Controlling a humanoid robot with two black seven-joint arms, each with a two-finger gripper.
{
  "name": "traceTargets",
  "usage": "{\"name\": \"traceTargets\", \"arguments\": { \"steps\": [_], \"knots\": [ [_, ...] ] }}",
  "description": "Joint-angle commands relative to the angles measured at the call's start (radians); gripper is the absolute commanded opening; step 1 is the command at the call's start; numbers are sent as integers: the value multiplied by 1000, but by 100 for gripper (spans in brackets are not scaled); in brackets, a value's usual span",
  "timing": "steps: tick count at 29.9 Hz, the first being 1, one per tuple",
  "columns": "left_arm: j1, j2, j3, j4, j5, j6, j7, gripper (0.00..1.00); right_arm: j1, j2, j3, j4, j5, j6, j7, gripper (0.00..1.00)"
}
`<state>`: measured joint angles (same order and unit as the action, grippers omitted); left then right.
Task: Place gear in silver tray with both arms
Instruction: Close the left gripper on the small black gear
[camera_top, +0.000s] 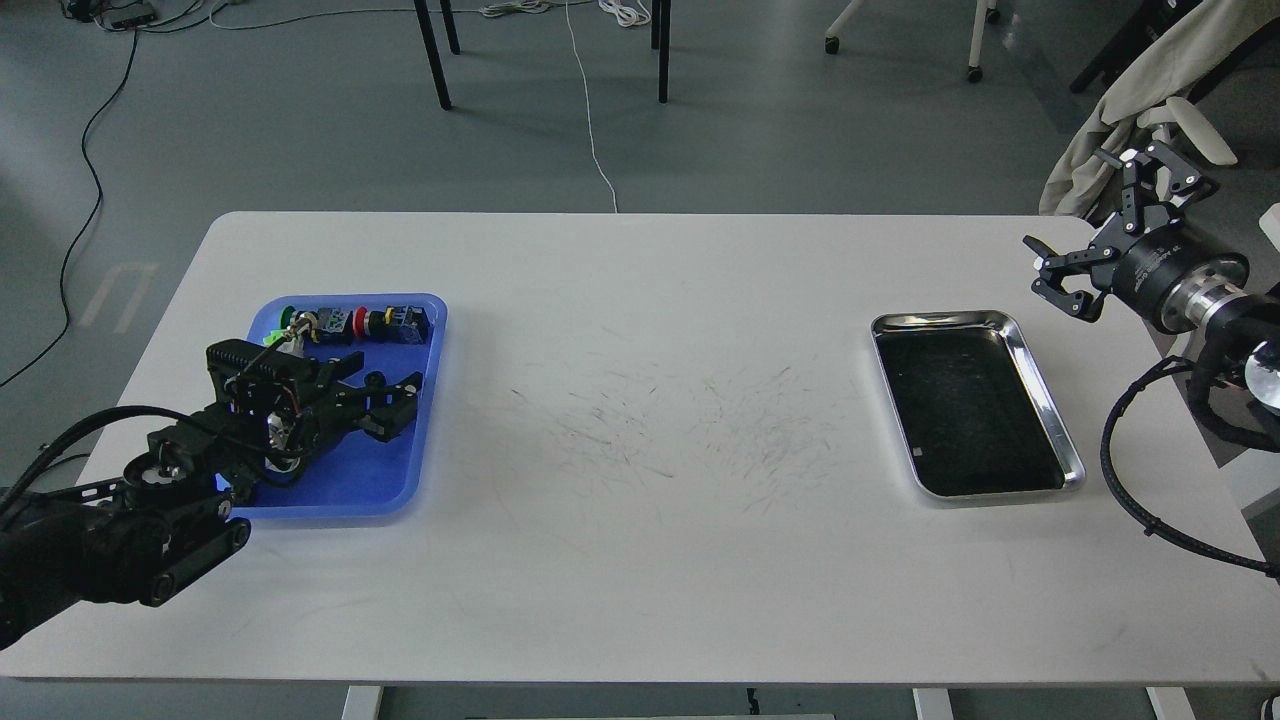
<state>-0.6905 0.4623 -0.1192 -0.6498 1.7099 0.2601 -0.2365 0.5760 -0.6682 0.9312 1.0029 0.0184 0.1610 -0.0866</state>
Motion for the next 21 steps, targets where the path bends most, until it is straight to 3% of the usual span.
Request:
{"name": "traceTargets", "arguments": {
  "steps": [1, 16, 21],
  "knots": [
    [-1, -4, 6, 24, -7, 10, 0, 78, -1, -1, 0, 0, 0, 0, 1, 99],
    [0, -28, 18, 25, -9, 13, -20, 78, -4, -1, -2, 2, 0, 2, 1, 99],
    [0, -34, 18, 41, -7, 13, -23, 65, -7, -1, 0, 2, 0, 0, 2, 99]
  ]
}}
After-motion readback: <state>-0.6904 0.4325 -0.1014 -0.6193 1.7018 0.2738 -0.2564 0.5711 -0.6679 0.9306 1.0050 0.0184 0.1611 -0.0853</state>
